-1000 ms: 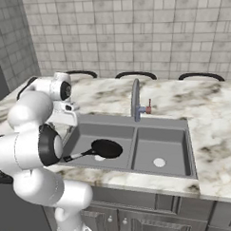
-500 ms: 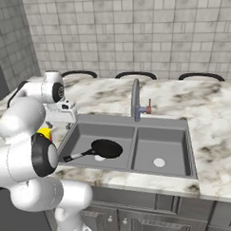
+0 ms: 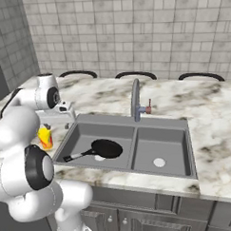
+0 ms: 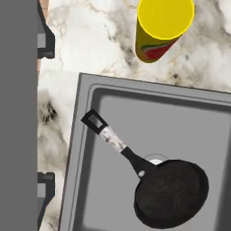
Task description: Place the pan in the left basin and the cup in the right basin of the sink.
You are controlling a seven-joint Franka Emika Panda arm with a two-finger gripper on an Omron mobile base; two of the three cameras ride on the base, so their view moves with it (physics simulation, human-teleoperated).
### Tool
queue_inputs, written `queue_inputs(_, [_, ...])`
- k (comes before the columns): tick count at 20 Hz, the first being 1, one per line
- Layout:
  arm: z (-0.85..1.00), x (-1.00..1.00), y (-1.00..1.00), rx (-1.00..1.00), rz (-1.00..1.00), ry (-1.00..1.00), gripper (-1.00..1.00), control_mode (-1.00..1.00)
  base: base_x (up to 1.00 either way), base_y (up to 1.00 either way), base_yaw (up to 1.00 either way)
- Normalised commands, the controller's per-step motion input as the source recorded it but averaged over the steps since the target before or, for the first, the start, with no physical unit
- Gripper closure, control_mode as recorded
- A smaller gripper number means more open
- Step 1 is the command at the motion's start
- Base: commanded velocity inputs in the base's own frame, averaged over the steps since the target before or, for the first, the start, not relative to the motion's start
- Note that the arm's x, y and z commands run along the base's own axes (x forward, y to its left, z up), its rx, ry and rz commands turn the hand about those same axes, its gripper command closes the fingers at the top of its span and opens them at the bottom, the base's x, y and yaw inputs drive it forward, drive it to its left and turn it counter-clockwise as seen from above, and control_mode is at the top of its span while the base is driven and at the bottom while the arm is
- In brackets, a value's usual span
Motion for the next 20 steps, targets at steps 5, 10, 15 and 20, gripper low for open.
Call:
queue_inputs(5, [0.0, 0.0, 0.1, 0.05, 0.08, -0.03, -1.0, -1.0, 0.0, 0.0, 0.0])
queue_inputs(10, [0.0, 0.0, 0.18, 0.06, 0.06, 0.0, -1.0, -1.0, 0.0, 0.0, 0.0])
queue_inputs(15, [0.0, 0.01, 0.08, 0.02, 0.07, -0.02, -1.0, -1.0, 0.0, 0.0, 0.0])
queue_inputs(20, [0.0, 0.1, 0.15, 0.02, 0.04, -0.01, -1.0, -1.0, 0.0, 0.0, 0.0])
